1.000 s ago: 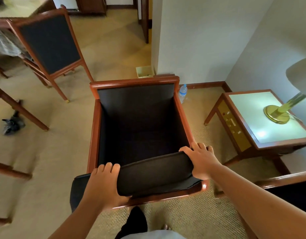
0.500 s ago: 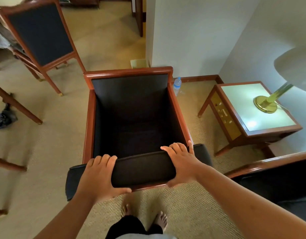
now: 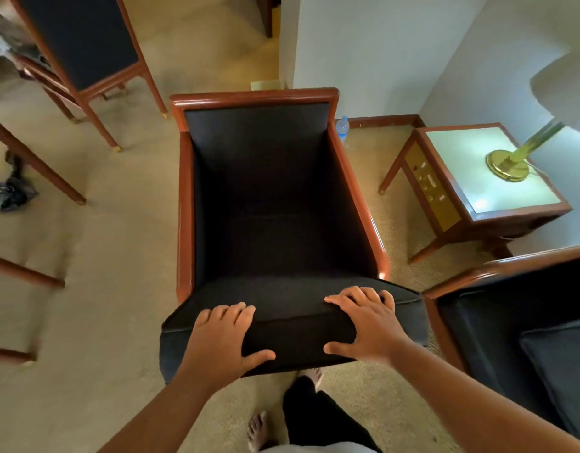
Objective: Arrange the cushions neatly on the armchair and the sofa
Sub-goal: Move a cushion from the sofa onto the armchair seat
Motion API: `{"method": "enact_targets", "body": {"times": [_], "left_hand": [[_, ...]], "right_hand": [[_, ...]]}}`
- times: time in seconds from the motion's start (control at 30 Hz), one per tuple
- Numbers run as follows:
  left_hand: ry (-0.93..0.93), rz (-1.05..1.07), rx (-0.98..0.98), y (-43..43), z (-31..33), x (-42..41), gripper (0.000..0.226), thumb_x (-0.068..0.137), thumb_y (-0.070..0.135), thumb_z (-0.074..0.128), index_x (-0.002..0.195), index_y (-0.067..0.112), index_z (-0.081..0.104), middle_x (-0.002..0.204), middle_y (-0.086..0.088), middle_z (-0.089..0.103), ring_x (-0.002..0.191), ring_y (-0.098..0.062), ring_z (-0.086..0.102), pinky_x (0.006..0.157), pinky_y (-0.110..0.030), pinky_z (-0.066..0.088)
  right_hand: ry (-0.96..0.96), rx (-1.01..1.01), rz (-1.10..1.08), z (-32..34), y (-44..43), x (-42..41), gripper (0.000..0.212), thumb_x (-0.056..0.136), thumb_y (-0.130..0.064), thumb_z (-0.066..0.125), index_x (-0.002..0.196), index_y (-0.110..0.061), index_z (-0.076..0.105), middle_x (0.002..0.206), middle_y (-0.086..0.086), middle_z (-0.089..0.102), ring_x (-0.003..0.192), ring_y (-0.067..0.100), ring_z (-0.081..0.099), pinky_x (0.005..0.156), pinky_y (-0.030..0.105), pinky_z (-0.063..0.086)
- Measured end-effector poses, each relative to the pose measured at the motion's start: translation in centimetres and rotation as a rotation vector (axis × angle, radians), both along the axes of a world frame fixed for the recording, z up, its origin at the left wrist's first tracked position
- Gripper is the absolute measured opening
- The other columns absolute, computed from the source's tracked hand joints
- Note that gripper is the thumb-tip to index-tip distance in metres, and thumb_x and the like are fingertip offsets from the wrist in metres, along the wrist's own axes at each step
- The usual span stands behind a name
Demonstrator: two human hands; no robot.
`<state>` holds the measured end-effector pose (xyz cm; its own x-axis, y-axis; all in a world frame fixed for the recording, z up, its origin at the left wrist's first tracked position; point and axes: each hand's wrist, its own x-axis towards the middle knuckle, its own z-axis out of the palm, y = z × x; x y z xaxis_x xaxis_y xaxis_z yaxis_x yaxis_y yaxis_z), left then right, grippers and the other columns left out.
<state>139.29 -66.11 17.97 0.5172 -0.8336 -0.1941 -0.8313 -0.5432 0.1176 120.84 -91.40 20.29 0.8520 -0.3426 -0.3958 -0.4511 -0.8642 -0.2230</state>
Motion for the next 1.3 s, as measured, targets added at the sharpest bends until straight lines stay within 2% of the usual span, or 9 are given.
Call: {"method": "enact_targets", "body": {"times": [0.17,0.33,0.5,0.63,0.77,0.87,0.93,1.1,1.3], "left_hand": [[0.215,-0.098,0.220,1.0,-0.3,-0.3,0.104,0.078,0.093,0.026,0.160,0.031,0.015,0.167,0.003,0.020,0.153,-0.022,0.020,0.120,-0.044,0.022],[0.492,-0.084,0.386,2.8,-3.7,0.3,0.111,0.074,0.078,0.061,0.161,0.035,0.007,0.170,0.008,0.002,0.156,-0.019,0.000,0.124,-0.046,0.008],[0.504,-0.072,0.516,5.7,-8.4,-2.9,0.111,0.079,0.071,0.063,0.160,0.037,-0.005,0.168,0.007,-0.015,0.156,-0.023,-0.009,0.124,-0.048,0.007],[0.530,-0.066,0.581,5.3,-10.7,-3.1,0.115,0.078,0.075,0.062,0.156,0.043,-0.015,0.164,0.007,-0.029,0.153,-0.028,-0.020,0.124,-0.052,0.002],[0.583,-0.067,0.662,3.2,-12.1,-2.1,0.118,0.076,0.070,0.069,0.156,0.045,-0.015,0.165,0.006,-0.027,0.154,-0.031,-0.017,0.122,-0.054,0.016],[0.663,0.007,0.717,0.0,-13.5,-1.0,0.095,0.091,0.051,0.064,0.158,0.046,-0.002,0.167,0.008,-0.018,0.156,-0.028,-0.005,0.118,-0.051,0.028],[0.717,0.053,0.728,-2.3,-14.1,0.4,0.081,0.097,0.043,0.059,0.159,0.044,0.006,0.169,0.007,-0.009,0.156,-0.028,0.007,0.119,-0.048,0.030],[0.820,0.126,0.715,-8.2,-16.7,6.9,0.075,0.100,0.045,0.055,0.160,0.042,0.010,0.170,0.007,-0.004,0.150,-0.027,0.027,0.117,-0.044,0.035],[0.771,0.293,0.627,-14.1,-22.0,15.0,0.079,0.100,0.044,0.057,0.160,0.040,0.005,0.168,0.002,-0.018,0.155,-0.031,0.010,0.121,-0.049,0.029]], "right_hand": [[0.039,0.043,-0.006,-1.4,2.0,-2.0,0.089,0.070,-0.085,0.058,0.149,-0.053,0.032,0.146,-0.023,0.036,0.141,0.010,0.029,0.116,0.043,0.012],[0.315,0.105,0.092,-4.4,3.8,-1.9,0.101,0.070,-0.076,0.069,0.156,-0.051,0.020,0.160,-0.014,0.028,0.147,0.019,0.028,0.117,0.045,0.023],[0.446,0.151,0.119,-9.3,7.3,-3.7,0.102,0.080,-0.061,0.070,0.159,-0.045,0.008,0.168,-0.002,0.012,0.152,0.028,0.017,0.120,0.052,0.022],[0.503,0.218,0.108,-11.6,6.6,-3.9,0.104,0.084,-0.053,0.071,0.159,-0.045,-0.001,0.170,-0.002,-0.007,0.157,0.026,-0.004,0.123,0.056,0.007],[0.599,0.264,0.163,-13.3,4.3,-1.8,0.107,0.084,-0.048,0.075,0.160,-0.044,-0.001,0.170,-0.001,-0.011,0.157,0.026,-0.006,0.123,0.060,0.007],[0.680,0.340,0.111,-15.0,2.0,0.3,0.101,0.085,-0.038,0.074,0.161,-0.043,0.008,0.170,-0.004,-0.009,0.157,0.026,-0.002,0.123,0.056,0.018],[0.683,0.391,0.035,-16.1,-0.2,2.6,0.086,0.090,-0.038,0.069,0.160,-0.041,0.019,0.171,-0.005,0.001,0.156,0.025,0.011,0.121,0.047,0.030],[0.681,0.373,-0.025,-19.4,-7.6,10.9,0.074,0.095,-0.044,0.064,0.158,-0.040,0.027,0.168,0.002,0.020,0.152,0.026,0.024,0.120,0.044,0.032],[0.616,0.322,-0.042,-24.3,-13.7,19.3,0.087,0.096,-0.045,0.064,0.161,-0.043,0.006,0.170,0.000,-0.013,0.157,0.027,-0.005,0.124,0.050,0.020]]}}
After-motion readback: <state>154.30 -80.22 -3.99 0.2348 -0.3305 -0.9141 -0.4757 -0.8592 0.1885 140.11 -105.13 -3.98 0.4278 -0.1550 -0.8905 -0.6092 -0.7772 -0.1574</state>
